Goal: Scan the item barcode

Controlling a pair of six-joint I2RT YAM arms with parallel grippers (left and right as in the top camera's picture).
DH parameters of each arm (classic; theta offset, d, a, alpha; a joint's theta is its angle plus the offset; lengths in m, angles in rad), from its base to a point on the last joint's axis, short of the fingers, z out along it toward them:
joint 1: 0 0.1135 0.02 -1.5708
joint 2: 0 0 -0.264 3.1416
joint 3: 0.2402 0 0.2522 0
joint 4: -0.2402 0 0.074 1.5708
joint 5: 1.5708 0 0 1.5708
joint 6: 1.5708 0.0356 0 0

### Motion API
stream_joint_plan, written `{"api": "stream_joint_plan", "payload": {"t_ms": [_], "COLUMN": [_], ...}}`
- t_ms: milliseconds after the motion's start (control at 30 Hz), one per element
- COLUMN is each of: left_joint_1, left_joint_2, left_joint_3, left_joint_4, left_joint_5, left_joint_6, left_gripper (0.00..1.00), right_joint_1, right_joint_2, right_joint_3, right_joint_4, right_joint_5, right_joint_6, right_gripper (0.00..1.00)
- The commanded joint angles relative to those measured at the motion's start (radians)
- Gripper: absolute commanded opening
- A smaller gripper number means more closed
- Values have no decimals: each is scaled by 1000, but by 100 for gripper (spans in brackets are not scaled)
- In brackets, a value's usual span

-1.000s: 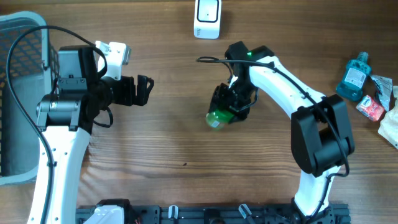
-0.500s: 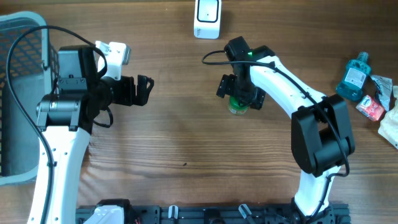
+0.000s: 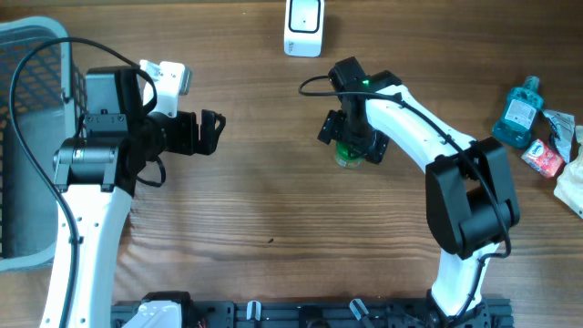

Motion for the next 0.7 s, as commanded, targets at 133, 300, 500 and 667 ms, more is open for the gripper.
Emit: {"api": "stream_joint_plan", "payload": {"t_ms": [133, 300, 500, 667], "left_joint_1": [5, 5, 5, 5], "left_joint_2": [2, 2, 2, 2], "left_joint_3": [14, 14, 14, 14], "left_joint_4": [0, 0, 0, 0], "left_joint_5": [19, 19, 19, 19], "left_joint_6": [-2, -2, -2, -2], "left_gripper": [100, 100, 100, 100], "right_joint_1": [6, 6, 6, 6], "right_joint_2": [12, 13, 14, 39], "right_joint_3": [-81, -115, -115, -124], "right_joint_4": [66, 109, 156, 161], "right_joint_5": [23, 18, 13, 11], "right_joint_6": [142, 136, 109, 113], "right_gripper": [95, 94, 88, 80]}}
